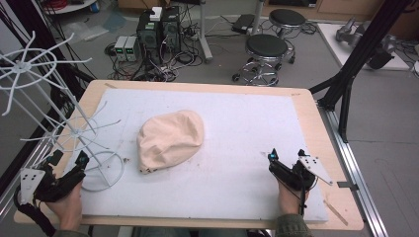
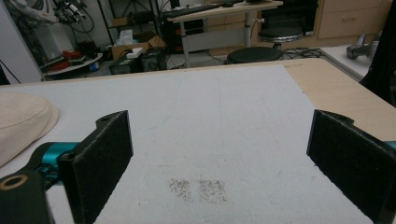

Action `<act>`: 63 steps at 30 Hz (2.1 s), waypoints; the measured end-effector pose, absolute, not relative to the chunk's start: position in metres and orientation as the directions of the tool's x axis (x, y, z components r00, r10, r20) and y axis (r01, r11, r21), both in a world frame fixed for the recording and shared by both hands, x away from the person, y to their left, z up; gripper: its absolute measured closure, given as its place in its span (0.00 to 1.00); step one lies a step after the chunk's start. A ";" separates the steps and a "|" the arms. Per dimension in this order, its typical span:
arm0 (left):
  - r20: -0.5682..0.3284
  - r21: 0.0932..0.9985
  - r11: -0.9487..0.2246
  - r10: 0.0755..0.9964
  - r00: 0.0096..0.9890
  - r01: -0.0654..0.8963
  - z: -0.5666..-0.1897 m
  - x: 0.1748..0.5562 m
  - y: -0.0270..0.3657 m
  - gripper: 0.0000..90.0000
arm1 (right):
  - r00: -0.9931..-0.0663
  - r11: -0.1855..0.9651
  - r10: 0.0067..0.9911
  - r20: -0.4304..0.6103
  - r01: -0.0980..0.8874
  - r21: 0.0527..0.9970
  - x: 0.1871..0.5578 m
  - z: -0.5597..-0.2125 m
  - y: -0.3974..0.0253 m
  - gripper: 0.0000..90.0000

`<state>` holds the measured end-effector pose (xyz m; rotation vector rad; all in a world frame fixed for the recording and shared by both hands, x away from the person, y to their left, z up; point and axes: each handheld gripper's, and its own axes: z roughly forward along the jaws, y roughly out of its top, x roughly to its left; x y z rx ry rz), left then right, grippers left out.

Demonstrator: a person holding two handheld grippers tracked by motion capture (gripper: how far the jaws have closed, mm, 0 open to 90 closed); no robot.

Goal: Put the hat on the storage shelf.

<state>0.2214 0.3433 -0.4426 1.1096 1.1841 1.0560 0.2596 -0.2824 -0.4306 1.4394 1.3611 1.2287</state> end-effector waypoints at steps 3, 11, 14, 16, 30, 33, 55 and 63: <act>-0.149 0.988 0.152 0.985 0.087 -0.036 -0.442 0.221 0.343 0.23 | -0.043 -0.121 0.990 0.135 0.231 0.965 0.259 -0.431 -0.283 0.07; -0.147 0.988 0.150 0.985 0.091 -0.034 -0.442 0.221 0.343 0.23 | -0.032 -0.148 0.987 0.160 0.241 0.959 0.259 -0.433 -0.286 0.07; -0.149 0.988 0.153 0.984 0.092 -0.034 -0.442 0.221 0.342 0.23 | -0.030 -0.149 0.986 0.161 0.240 0.959 0.260 -0.433 -0.286 0.07; -0.148 0.988 0.151 0.985 0.092 -0.034 -0.442 0.221 0.342 0.23 | -0.029 -0.152 0.986 0.164 0.241 0.958 0.259 -0.433 -0.287 0.07; -0.149 0.988 0.153 0.985 0.092 -0.034 -0.443 0.222 0.343 0.23 | -0.025 -0.160 0.985 0.171 0.241 0.957 0.261 -0.432 -0.285 0.07; -0.150 0.988 0.153 0.984 0.093 -0.035 -0.443 0.222 0.343 0.23 | -0.042 -0.151 0.985 0.167 0.247 0.957 0.262 -0.431 -0.282 0.07; -0.149 0.987 0.154 0.984 0.097 -0.046 -0.441 0.221 0.341 0.23 | -0.268 -0.045 0.957 0.109 0.233 0.971 0.295 -0.391 -0.236 0.07; -0.147 0.987 0.152 0.984 0.101 -0.046 -0.441 0.222 0.340 0.23 | -0.339 -0.053 0.930 0.138 0.248 0.967 0.315 -0.372 -0.211 0.07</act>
